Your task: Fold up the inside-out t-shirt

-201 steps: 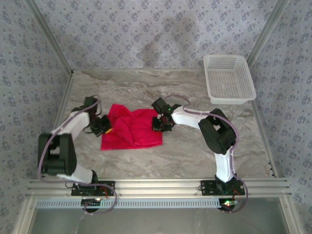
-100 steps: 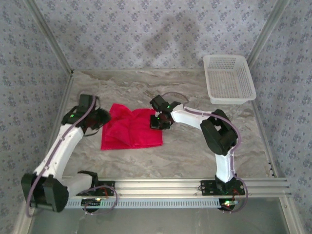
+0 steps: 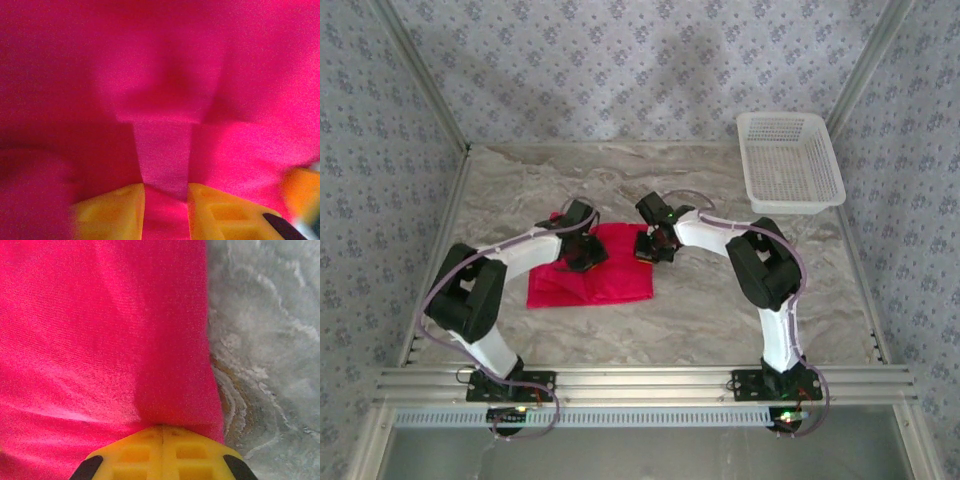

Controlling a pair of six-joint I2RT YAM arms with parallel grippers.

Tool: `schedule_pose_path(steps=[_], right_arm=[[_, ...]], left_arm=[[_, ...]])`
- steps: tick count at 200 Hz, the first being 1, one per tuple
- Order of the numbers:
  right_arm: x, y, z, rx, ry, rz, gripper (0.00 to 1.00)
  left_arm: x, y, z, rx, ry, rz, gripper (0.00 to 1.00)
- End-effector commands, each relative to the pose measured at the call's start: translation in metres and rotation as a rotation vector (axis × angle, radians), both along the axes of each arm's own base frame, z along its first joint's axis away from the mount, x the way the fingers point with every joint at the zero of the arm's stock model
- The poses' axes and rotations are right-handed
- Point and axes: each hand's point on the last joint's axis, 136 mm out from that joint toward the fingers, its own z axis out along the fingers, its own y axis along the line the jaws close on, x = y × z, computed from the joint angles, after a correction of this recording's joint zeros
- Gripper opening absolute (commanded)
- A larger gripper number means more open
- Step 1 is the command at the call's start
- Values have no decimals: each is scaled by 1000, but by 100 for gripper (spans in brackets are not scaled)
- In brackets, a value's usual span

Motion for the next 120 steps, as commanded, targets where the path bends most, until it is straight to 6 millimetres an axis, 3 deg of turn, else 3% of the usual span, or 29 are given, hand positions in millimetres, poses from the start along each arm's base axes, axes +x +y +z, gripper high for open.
schedule_pose_path(steps=[1, 33, 62, 88, 107, 120], right_arm=[[-18, -26, -37, -144, 95, -31, 0], [-23, -39, -45, -187, 109, -44, 0], [-17, -33, -33, -180, 78, -35, 0], [-13, -16, 2, -153, 15, 27, 0], [-12, 0, 37, -117, -59, 85, 0], [-12, 9, 54, -87, -96, 110, 1]], left_arm=[[-10, 47, 0, -4, 12, 119, 29], [-43, 122, 0, -11, 63, 269, 30], [-57, 154, 22, -6, 11, 360, 33], [-46, 156, 46, -11, -72, 375, 33], [-28, 140, 70, 11, -131, 318, 33], [-11, 117, 90, 33, -193, 249, 33]])
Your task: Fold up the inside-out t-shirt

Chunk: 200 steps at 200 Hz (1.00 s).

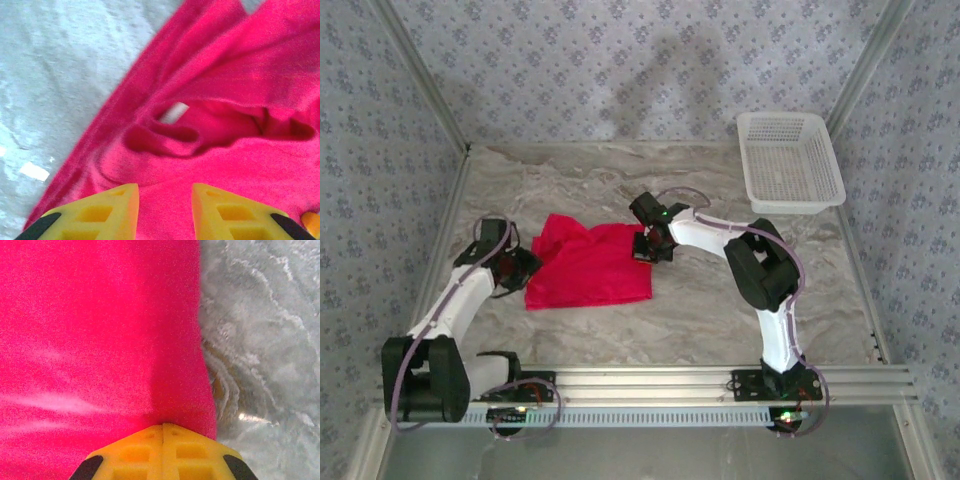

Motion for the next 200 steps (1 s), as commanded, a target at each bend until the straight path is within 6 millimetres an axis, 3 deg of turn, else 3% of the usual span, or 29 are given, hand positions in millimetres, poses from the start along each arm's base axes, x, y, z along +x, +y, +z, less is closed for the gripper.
schedule_pose_path(steps=[1, 17, 37, 65, 91, 115, 130, 136, 150, 180, 192, 200], right_arm=[[-4, 8, 45, 4, -76, 68, 1], [-6, 13, 51, 46, -73, 63, 0], [-13, 11, 41, 58, -50, 34, 0], [-27, 9, 18, 81, -10, -1, 0], [-46, 9, -6, 50, 31, -1, 0], [-69, 3, -35, -22, 85, 7, 0], [-79, -1, -48, -59, 108, 14, 0], [-92, -11, -60, -95, 138, 15, 0], [-100, -17, -66, -117, 146, 18, 0], [-98, -13, -54, -124, 113, 39, 0], [-92, -9, -40, -117, 82, 57, 0], [-78, 5, -18, -79, 27, 76, 0]], left_arm=[[30, -29, 41, 54, -105, -97, 33], [50, -64, 56, 53, -156, -184, 33], [69, -106, 51, 20, -146, -268, 33], [89, -145, 21, -22, -105, -324, 32], [109, -153, -14, -21, -39, -332, 30], [135, -118, -19, 64, -10, -300, 28], [153, -79, -12, 114, -15, -242, 28], [160, -62, -7, 130, -19, -217, 28], [172, -28, 2, 164, -20, -164, 28], [177, 20, 20, 212, -1, -92, 28], [172, 30, 32, 227, -7, -75, 28], [165, 32, 42, 237, -12, -69, 28]])
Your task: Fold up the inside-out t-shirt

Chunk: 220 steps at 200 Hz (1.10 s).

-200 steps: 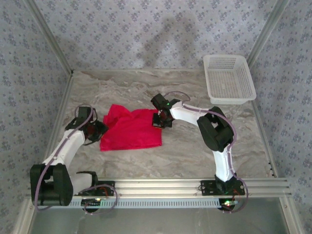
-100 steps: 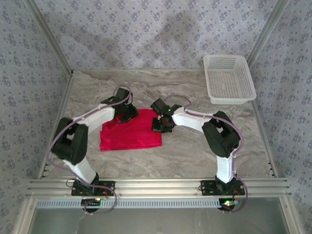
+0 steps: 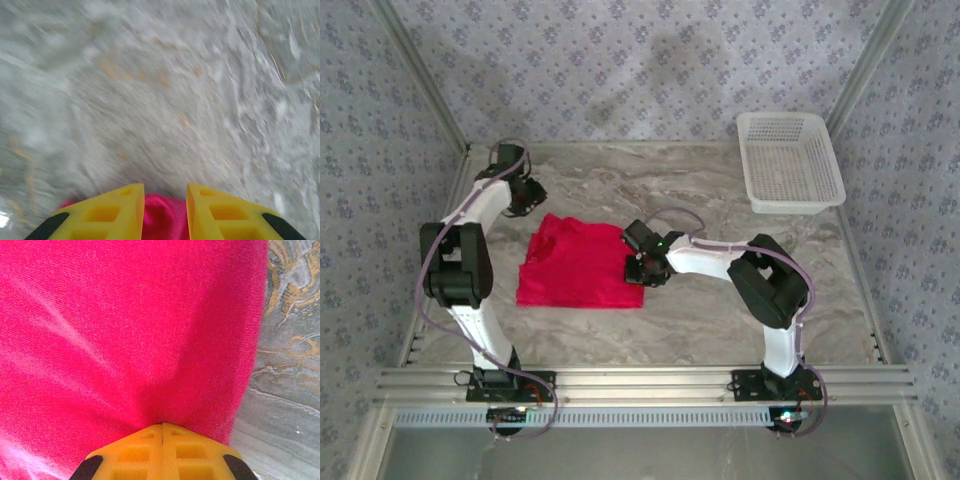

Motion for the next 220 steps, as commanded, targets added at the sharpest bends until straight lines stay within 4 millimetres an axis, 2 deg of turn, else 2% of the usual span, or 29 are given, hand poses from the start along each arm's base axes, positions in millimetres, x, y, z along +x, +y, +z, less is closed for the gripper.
schedule_pose_path(steps=[1, 15, 28, 39, 49, 70, 92, 113, 132, 152, 170, 181, 192, 204, 220], right_arm=[[-18, -17, -6, -130, 49, 41, 0], [-4, -3, 24, -83, -15, 71, 0], [11, 8, 51, -40, -73, 90, 0], [24, 15, 66, -10, -105, 97, 1], [41, 18, 72, 11, -130, 97, 2], [69, 24, 53, 28, -99, 91, 0], [81, 21, 17, 13, -16, 79, 0], [78, 8, -12, -20, 39, 60, 0], [62, -13, -29, -72, 81, 43, 0], [26, -38, -35, -123, 130, 34, 0], [-21, -59, -30, -167, 125, 30, 0], [-47, -60, -20, -164, 103, 42, 0], [-66, -48, -5, -135, 69, 81, 0], [-74, -39, 17, -125, 9, 119, 0], [-63, -37, 49, -124, -96, 130, 6]], left_arm=[[-28, 7, 22, 64, 51, -27, 28], [-41, 0, 41, 50, 11, -36, 29], [-58, -16, 54, 28, -23, -68, 30], [-78, -34, 55, 1, -30, -103, 31], [-97, -54, 48, -39, -31, -142, 31], [-143, -79, 13, -130, 26, -167, 31], [-183, -86, -23, -179, 92, -159, 31], [-206, -83, -50, -185, 132, -153, 31], [-216, -79, -67, -160, 171, -167, 31], [-209, -77, -78, -119, 194, -186, 30], [-184, -83, -80, -102, 162, -210, 26], [-163, -94, -79, -110, 141, -244, 24], [-140, -110, -75, -118, 126, -295, 21], [-117, -131, -63, -118, 107, -368, 17], [-97, -149, -39, -97, 83, -440, 14]])
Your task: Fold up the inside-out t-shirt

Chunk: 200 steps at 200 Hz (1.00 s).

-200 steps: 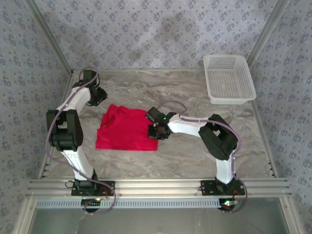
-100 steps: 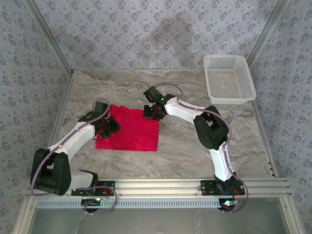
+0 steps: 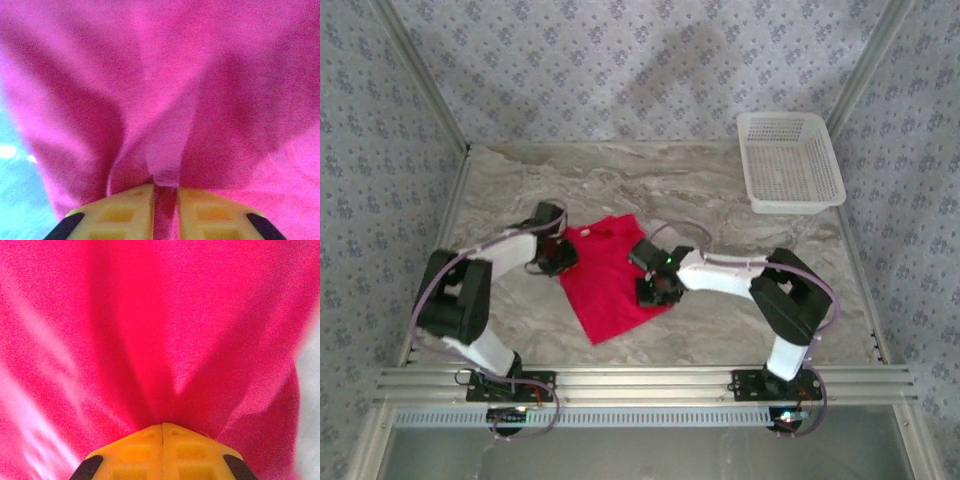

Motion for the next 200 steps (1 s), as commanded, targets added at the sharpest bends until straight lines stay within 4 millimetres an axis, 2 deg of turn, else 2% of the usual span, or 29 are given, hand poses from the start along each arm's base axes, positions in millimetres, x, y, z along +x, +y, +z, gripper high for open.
schedule_pose_path(steps=[1, 13, 26, 40, 52, 61, 66, 86, 127, 158, 180, 194, 200], right_arm=[[11, -7, 42, -10, -129, -35, 6], [30, -12, 59, 14, -195, -42, 14], [54, -19, 67, 42, -233, -49, 21], [83, -33, 65, 42, -240, -89, 25], [106, -45, 61, 13, -258, -69, 32], [120, -51, 58, 2, -253, -74, 34], [132, -48, 67, 15, -276, -77, 34], [153, -39, 71, 21, -287, -38, 42], [180, -20, 59, -11, -267, -17, 56], [193, -13, 42, -55, -235, -9, 57], [202, -8, 33, -80, -208, -9, 56], [208, -7, 31, -88, -205, -13, 47], [210, -6, 31, -89, -206, -15, 39]], left_arm=[[37, -33, 37, -17, -105, -141, 14], [44, -33, 55, -4, -132, -160, 15], [45, -29, 69, -1, -152, -166, 20], [45, -24, 77, -23, -157, -166, 24], [46, -22, 77, -42, -154, -169, 28], [50, -22, 77, -59, -155, -175, 32], [52, -23, 75, -66, -150, -180, 33], [62, -34, 73, -103, -140, -223, 36], [78, -56, 64, -117, -117, -275, 37], [86, -59, 40, -89, -78, -281, 36], [92, -53, 26, -40, -49, -277, 29], [96, -47, 24, -4, -40, -270, 21], [98, -45, 26, 5, -44, -266, 15]])
